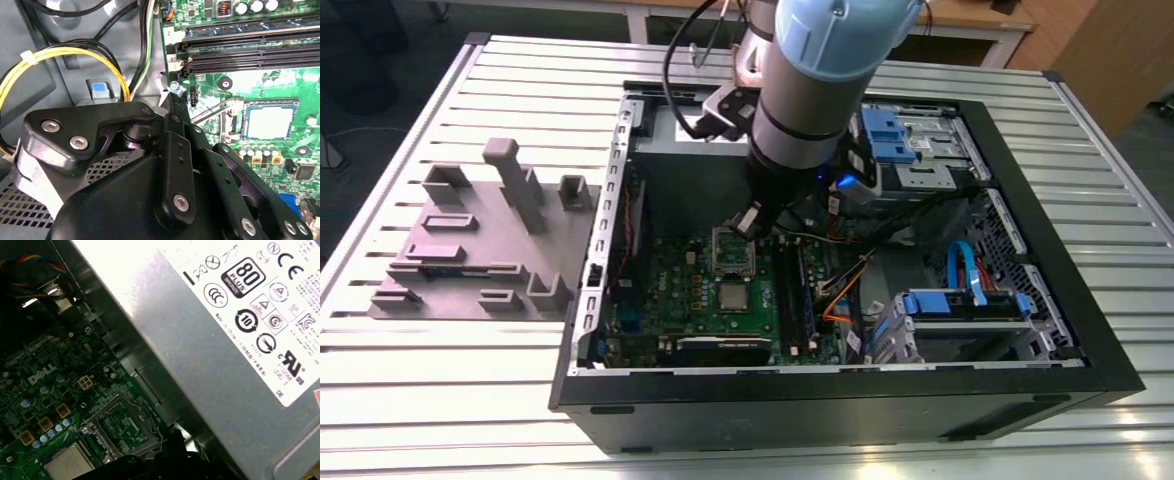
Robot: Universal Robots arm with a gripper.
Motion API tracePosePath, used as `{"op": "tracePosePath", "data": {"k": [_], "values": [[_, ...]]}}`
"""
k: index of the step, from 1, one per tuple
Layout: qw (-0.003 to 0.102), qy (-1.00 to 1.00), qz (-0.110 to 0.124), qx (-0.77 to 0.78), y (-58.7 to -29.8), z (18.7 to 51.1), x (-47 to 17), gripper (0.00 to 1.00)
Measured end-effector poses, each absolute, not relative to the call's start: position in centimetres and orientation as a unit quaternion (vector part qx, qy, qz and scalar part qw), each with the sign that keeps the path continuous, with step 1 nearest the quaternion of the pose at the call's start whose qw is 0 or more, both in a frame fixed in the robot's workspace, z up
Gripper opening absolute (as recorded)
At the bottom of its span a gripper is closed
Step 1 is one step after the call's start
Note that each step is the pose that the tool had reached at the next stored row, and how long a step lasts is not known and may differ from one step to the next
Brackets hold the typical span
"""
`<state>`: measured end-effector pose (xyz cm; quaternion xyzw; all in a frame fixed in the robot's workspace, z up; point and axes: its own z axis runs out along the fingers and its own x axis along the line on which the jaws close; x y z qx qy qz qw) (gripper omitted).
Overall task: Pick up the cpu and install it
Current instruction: 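Close the cpu cover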
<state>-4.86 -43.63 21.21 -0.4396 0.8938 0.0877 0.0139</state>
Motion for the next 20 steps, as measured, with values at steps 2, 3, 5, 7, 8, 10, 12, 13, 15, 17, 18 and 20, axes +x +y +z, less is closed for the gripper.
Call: {"op": "tracePosePath", "data": {"k": [2, 3, 5, 7, 8, 10, 12, 13, 15, 17, 18, 20], "values": [[0.011, 0.894, 0.083, -0.44, -43.6, 21.3, -4.9, 0.11], [0.01, 0.894, 0.082, -0.44, -43.6, 21.4, -4.9, 0.11], [0.01, 0.894, 0.082, -0.44, -43.6, 21.5, -4.9, 0.11], [0.01, 0.894, 0.082, -0.44, -43.6, 21.7, -4.9, 0.11], [0.01, 0.894, 0.082, -0.44, -43.6, 21.9, -4.9, 0.11], [0.01, 0.894, 0.082, -0.439, -43.6, 22.2, -4.9, 0.11], [0.01, 0.894, 0.082, -0.439, -43.6, 22.3, -4.9, 0.11], [0.01, 0.894, 0.082, -0.439, -43.6, 22.4, -4.9, 0.11], [0.01, 0.894, 0.082, -0.44, -43.6, 22.6, -4.9, 0.11], [0.01, 0.894, 0.082, -0.44, -43.6, 22.8, -4.9, 0.11], [0.01, 0.894, 0.082, -0.44, -43.6, 22.9, -4.9, 0.11], [0.01, 0.894, 0.082, -0.44, -43.6, 23.0, -4.9, 0.11]]}}
